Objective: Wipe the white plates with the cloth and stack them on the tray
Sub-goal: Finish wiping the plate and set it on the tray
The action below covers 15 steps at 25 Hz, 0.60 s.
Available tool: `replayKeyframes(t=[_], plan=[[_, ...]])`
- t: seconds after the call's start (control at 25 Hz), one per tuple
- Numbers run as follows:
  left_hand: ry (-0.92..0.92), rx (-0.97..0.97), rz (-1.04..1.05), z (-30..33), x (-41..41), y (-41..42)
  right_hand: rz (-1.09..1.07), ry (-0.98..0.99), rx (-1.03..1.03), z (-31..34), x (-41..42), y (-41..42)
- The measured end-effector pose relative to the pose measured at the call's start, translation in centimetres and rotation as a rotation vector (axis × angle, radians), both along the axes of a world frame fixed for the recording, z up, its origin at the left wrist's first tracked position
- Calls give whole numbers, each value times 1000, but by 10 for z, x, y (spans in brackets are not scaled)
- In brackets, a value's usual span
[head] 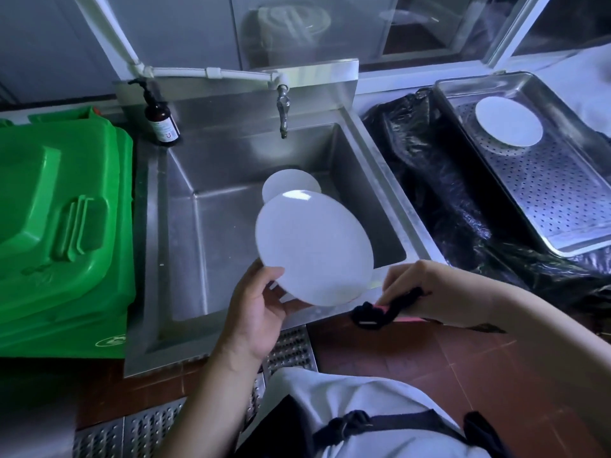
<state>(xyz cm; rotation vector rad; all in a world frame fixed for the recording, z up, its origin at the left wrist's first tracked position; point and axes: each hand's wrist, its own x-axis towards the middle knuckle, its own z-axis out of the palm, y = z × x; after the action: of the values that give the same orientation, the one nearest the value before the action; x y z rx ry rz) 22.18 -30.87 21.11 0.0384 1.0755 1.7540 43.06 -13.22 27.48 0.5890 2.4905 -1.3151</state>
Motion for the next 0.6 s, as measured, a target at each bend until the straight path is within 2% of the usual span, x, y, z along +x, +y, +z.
replayKeyframes(t=[0.2, 0.28, 0.44, 0.6], plan=[[-125, -134, 109, -11, 28, 8, -444, 96, 607, -80, 58, 69], [-157, -168, 141, -10, 43, 12, -417, 134, 745, -130, 71, 72], [-97, -259, 183, -12, 67, 19, -134, -55, 626, -206, 104, 57], [-15, -277, 183, -11, 90, 27, -118, -29, 545, -204, 113, 67]])
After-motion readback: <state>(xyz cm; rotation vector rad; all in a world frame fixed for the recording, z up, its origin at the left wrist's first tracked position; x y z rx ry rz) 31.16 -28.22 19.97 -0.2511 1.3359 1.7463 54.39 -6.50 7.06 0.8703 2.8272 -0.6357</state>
